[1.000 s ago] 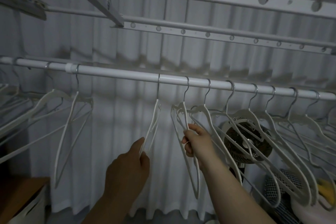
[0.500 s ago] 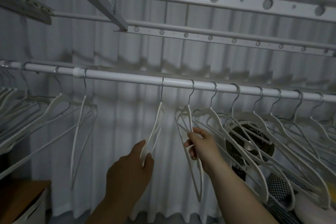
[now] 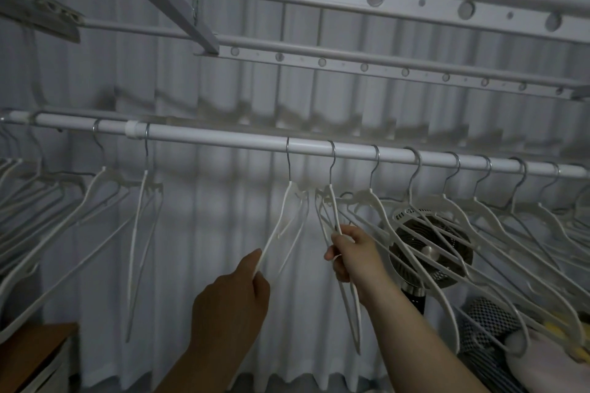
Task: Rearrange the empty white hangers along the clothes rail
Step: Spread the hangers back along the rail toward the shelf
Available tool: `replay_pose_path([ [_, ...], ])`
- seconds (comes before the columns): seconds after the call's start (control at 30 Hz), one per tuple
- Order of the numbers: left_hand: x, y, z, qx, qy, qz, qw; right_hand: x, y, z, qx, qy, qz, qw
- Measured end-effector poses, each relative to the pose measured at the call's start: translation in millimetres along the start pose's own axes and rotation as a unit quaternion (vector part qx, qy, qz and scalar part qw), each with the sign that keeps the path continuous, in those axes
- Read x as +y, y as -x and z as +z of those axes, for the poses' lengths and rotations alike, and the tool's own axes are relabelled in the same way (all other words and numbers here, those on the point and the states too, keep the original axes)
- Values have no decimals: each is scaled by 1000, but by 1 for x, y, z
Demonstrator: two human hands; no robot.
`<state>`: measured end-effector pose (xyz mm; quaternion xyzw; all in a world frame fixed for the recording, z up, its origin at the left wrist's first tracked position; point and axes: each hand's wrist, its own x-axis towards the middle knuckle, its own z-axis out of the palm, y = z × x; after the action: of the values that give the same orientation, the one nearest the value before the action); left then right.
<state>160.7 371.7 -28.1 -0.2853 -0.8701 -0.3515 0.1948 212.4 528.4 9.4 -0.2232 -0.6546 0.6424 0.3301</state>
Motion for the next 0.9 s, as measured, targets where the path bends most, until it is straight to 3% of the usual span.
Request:
replay_pose_path([
  [0.47, -5, 0, -1, -19, -38, 13, 999, -1, 2, 6, -8, 50, 3, 999],
  [0.57, -6, 0, -7, -23, -36, 13, 999, -5, 8, 6, 26, 167, -70, 983],
  [0.67, -13, 2, -20, 6, -28, 17, 999, -14, 17, 5, 88, 307, -175, 932],
  [0.8, -28, 5, -49, 88, 17, 12, 996, -33, 25, 15, 129, 327, -277, 894],
  [0.9, -46, 2, -73, 176, 47, 8, 983, -48, 35, 44, 93, 296, -306, 900],
])
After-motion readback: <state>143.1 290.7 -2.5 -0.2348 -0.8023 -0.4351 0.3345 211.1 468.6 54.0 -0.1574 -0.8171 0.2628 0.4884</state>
